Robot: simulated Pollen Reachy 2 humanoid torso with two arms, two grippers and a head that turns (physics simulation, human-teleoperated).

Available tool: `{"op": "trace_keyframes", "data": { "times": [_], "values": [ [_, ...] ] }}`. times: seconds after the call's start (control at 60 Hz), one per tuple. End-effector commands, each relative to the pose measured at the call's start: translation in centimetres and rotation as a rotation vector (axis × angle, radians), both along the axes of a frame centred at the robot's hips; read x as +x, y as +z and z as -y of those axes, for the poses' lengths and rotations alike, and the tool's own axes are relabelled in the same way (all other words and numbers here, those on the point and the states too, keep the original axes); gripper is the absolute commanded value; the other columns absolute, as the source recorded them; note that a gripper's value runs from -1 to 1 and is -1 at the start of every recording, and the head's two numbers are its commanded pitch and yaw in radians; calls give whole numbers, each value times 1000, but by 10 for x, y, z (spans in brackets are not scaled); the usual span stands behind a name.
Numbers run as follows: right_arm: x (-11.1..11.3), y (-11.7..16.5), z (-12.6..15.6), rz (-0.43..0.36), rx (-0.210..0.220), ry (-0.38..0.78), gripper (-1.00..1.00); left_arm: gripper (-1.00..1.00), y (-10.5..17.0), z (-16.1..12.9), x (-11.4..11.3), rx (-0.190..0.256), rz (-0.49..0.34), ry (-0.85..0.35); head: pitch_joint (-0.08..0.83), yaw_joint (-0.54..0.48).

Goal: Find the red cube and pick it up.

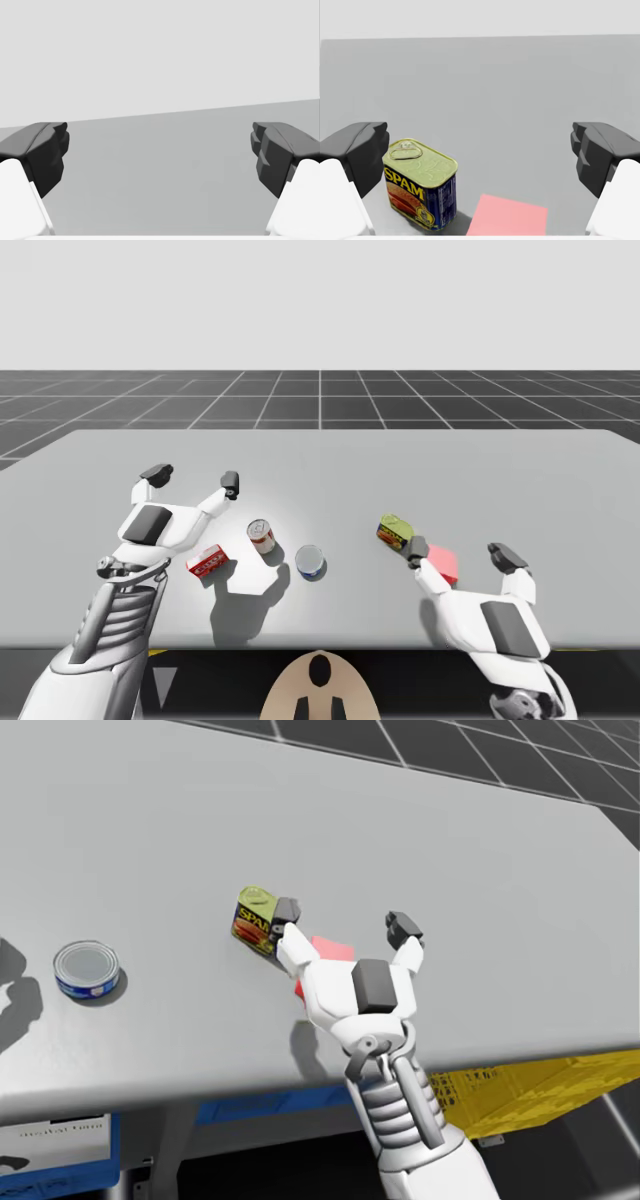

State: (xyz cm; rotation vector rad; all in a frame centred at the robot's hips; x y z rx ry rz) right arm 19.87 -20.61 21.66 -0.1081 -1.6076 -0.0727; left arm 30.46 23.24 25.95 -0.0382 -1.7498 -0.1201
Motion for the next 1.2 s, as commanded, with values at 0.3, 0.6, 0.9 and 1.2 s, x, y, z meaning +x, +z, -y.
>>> {"op": "trace_keyframes", "data": {
  "times": [0.3,0.6,0.9,1.2],
  "values": [
    [-7,-69,-17,-170,179,-103,-1000,-1000,-1,0,0,-1,-2,0,760,-397],
    [21,-85,-20,-224,211,-116,-1000,-1000,-1,0,0,-1,-2,0,764,-388],
    [30,-95,-11,-229,175,-155,1000,-1000,-1,0,0,-1,-2,0,763,-386],
    [25,-96,-10,-247,181,-155,1000,-1000,-1,0,0,-1,-2,0,689,-405]
  ]
}}
